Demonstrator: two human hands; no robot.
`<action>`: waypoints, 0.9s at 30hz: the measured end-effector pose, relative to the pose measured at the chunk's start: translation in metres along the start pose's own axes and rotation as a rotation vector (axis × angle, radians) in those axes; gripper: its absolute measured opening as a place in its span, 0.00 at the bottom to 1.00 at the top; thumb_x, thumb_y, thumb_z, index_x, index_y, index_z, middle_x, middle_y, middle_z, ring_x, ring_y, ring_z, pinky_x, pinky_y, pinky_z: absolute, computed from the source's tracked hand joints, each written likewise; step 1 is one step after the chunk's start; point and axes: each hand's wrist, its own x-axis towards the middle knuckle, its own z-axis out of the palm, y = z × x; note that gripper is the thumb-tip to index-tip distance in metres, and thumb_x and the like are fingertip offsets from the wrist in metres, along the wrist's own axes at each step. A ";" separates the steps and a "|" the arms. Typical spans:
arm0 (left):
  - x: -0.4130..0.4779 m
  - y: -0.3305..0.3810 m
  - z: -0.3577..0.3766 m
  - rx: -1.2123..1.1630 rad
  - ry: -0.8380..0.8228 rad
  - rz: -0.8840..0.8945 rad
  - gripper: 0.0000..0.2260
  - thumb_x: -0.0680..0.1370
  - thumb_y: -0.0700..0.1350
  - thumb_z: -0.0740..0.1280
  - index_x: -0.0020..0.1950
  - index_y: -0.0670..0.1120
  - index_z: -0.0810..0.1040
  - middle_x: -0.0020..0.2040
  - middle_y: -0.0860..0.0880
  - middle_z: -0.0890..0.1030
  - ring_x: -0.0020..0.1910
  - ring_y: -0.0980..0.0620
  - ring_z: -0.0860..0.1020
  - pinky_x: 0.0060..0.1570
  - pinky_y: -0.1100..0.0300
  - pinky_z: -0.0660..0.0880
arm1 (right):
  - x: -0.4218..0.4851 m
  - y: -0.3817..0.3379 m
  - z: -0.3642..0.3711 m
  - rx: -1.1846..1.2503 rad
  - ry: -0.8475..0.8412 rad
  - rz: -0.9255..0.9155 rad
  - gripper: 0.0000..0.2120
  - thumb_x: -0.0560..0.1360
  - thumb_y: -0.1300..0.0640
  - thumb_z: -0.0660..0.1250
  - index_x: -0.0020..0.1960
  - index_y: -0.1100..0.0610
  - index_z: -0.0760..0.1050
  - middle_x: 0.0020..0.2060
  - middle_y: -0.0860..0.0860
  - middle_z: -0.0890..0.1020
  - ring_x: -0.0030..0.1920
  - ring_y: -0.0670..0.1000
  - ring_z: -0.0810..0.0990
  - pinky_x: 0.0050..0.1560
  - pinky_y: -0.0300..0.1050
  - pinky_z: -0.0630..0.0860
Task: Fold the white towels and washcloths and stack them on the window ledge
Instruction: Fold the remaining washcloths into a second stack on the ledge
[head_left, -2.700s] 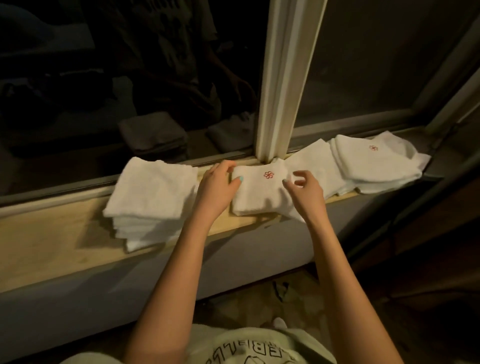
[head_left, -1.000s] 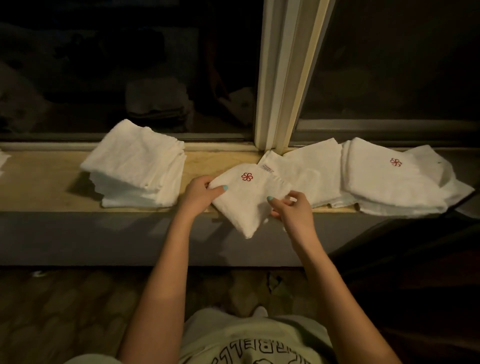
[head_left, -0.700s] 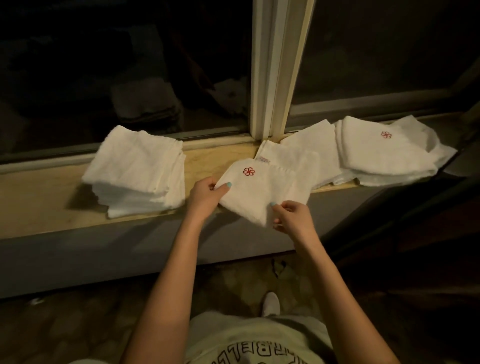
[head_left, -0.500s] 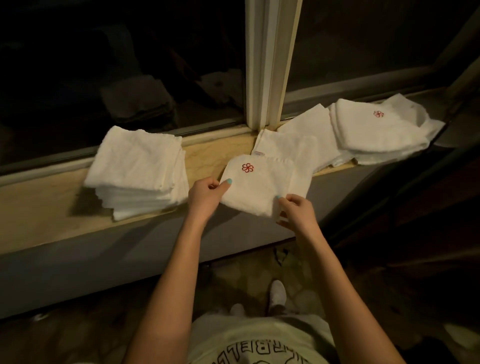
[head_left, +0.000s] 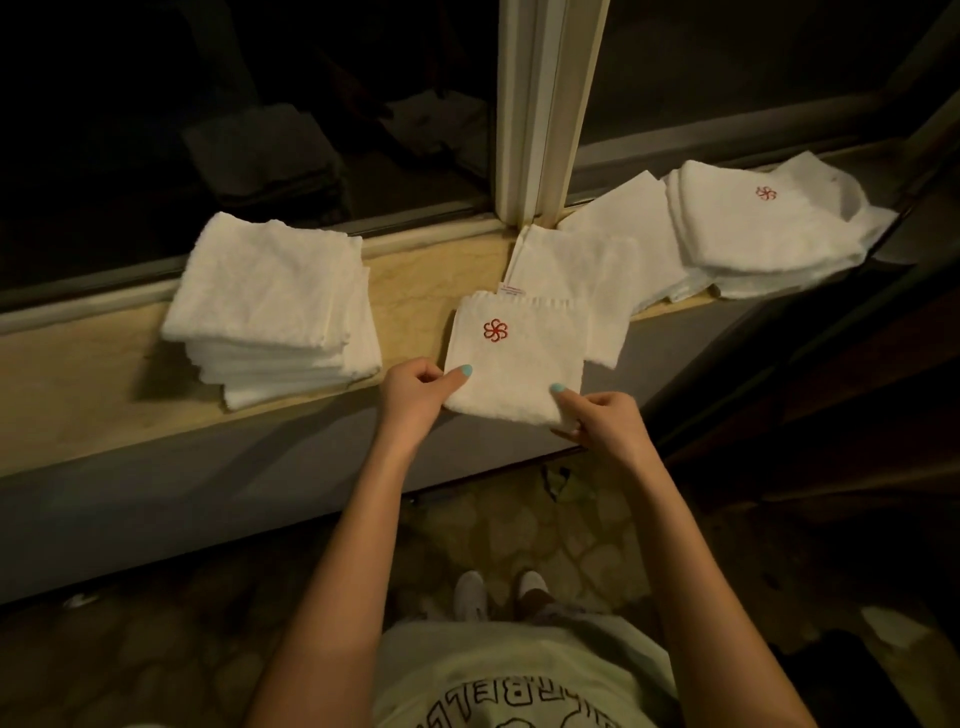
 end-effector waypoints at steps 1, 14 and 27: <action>-0.002 -0.002 0.002 -0.040 -0.007 -0.017 0.13 0.73 0.45 0.73 0.34 0.44 0.72 0.34 0.47 0.75 0.36 0.51 0.74 0.36 0.58 0.70 | 0.001 0.001 -0.002 -0.035 -0.001 -0.024 0.18 0.73 0.49 0.72 0.40 0.66 0.76 0.33 0.58 0.75 0.34 0.48 0.78 0.31 0.32 0.75; -0.020 0.011 0.030 -0.350 -0.152 0.079 0.18 0.76 0.36 0.68 0.62 0.52 0.76 0.63 0.51 0.77 0.56 0.56 0.77 0.49 0.65 0.77 | 0.015 -0.018 -0.040 -0.056 -0.347 -0.358 0.28 0.74 0.63 0.69 0.66 0.38 0.67 0.66 0.45 0.70 0.63 0.49 0.74 0.54 0.43 0.78; -0.042 0.067 -0.031 -0.274 0.027 0.334 0.21 0.75 0.34 0.69 0.65 0.52 0.75 0.62 0.56 0.76 0.58 0.64 0.76 0.54 0.67 0.75 | 0.000 -0.086 -0.003 -0.136 -0.566 -0.598 0.27 0.77 0.62 0.65 0.71 0.43 0.64 0.62 0.33 0.66 0.54 0.35 0.76 0.48 0.40 0.80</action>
